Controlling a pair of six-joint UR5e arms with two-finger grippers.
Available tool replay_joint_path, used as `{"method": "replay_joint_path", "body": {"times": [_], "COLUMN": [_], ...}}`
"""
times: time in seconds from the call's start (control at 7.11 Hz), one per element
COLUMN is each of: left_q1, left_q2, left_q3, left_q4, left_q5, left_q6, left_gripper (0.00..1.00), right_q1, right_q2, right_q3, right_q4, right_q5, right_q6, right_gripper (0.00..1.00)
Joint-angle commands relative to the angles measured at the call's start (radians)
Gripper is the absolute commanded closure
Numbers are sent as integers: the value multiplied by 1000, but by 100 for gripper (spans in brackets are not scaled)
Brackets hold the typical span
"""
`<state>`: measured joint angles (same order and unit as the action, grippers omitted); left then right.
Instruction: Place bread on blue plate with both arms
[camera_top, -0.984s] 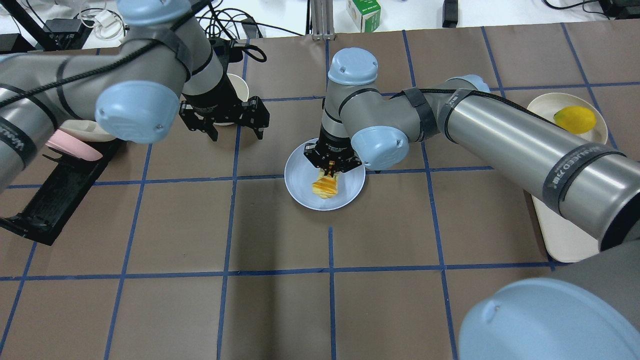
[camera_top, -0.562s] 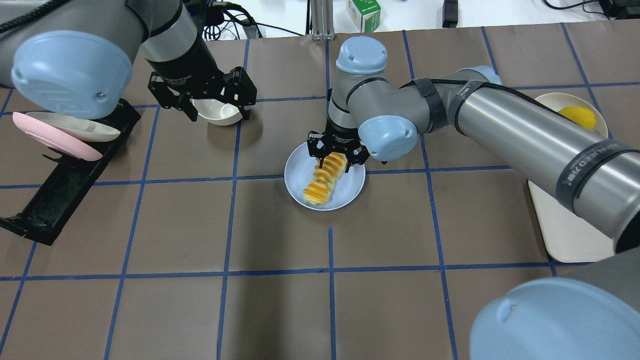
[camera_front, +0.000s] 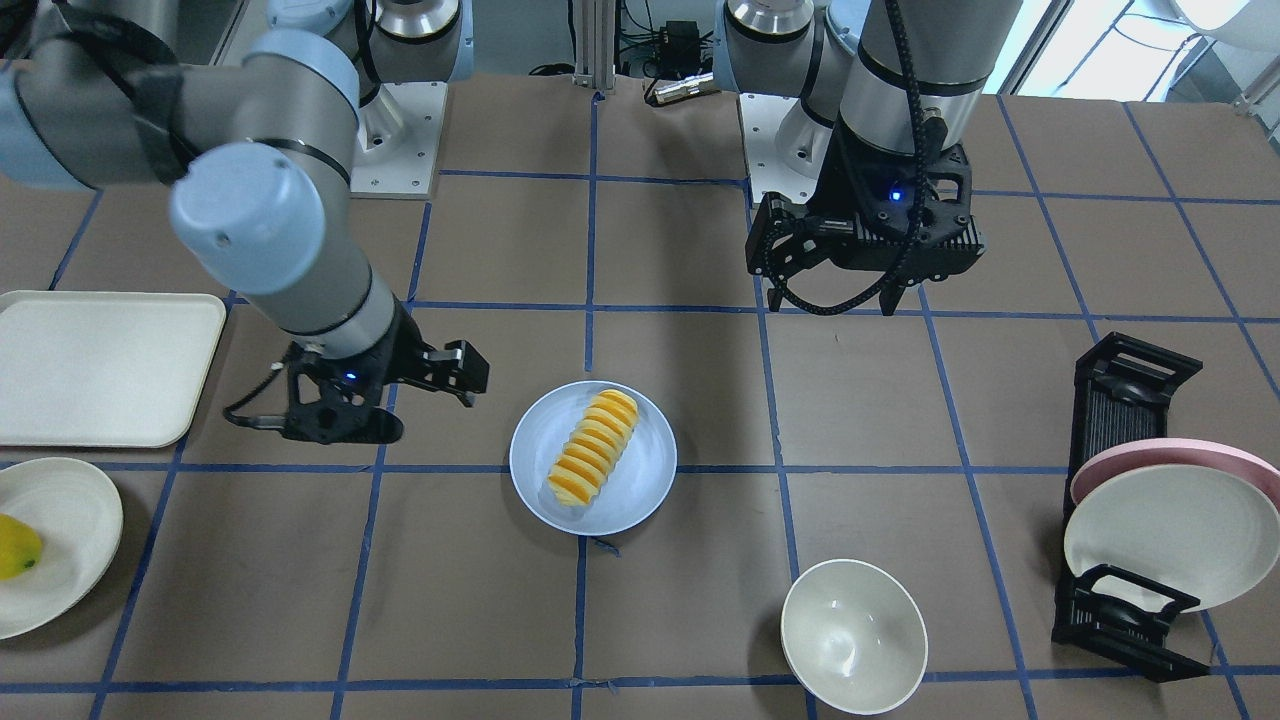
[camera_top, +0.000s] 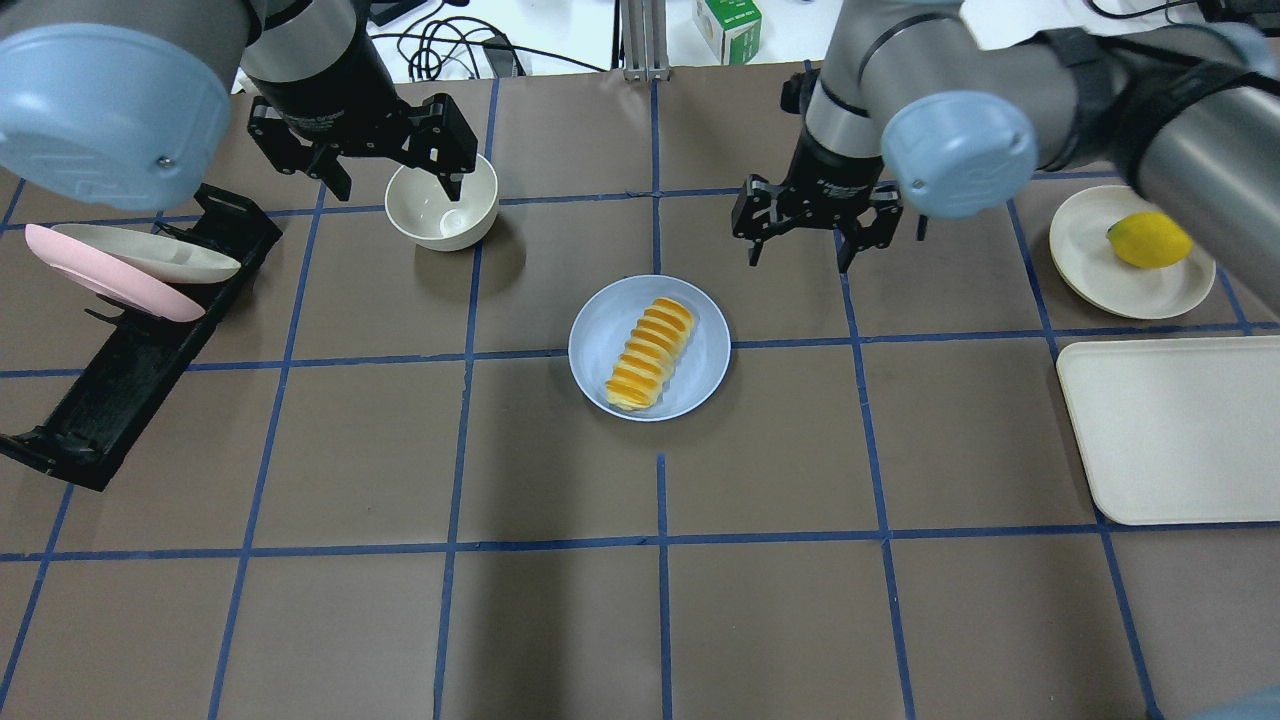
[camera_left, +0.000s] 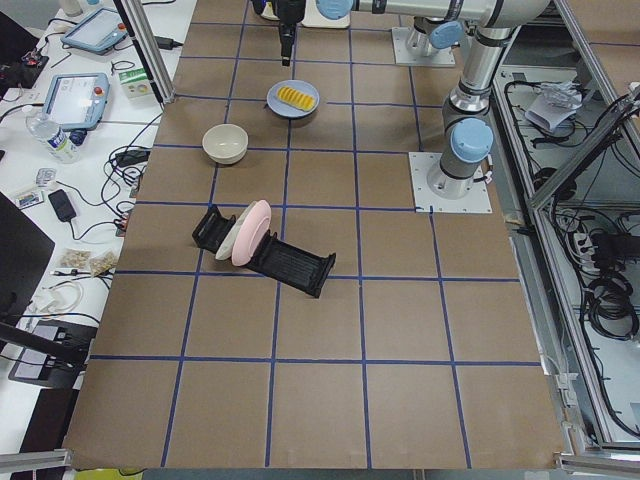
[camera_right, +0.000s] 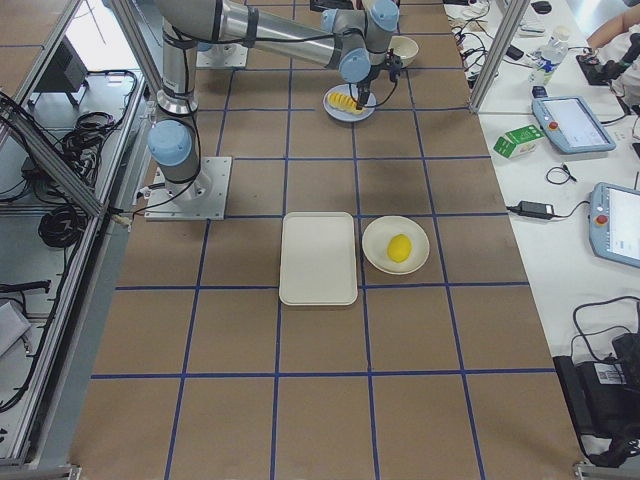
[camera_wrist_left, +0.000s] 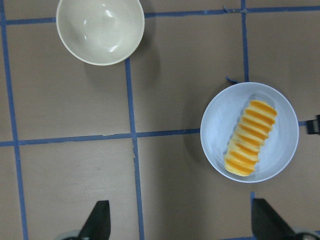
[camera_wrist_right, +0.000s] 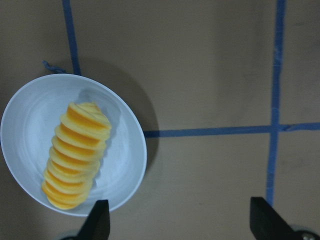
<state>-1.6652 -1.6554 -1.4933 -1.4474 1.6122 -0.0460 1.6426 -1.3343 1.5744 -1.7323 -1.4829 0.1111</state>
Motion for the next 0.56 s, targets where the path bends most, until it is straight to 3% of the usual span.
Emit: {"method": "replay_joint_path", "body": {"times": [0.0, 0.14, 0.42], "left_q1": [-4, -4, -4], "left_q2": [-6, -6, -4], "left_q3": [5, 5, 4], "left_q4": [-1, 1, -1], "left_q5": [11, 12, 15], "left_q6": [-9, -9, -2], "left_gripper": [0, 0, 0], "right_q1": [-21, -21, -38], "right_q2": [-226, -286, -215], "right_q3": [4, 21, -8], "right_q4": [103, 106, 88], "right_q5": [-106, -106, -103], "right_q6": [-56, -45, -45], "right_gripper": [0, 0, 0]}}
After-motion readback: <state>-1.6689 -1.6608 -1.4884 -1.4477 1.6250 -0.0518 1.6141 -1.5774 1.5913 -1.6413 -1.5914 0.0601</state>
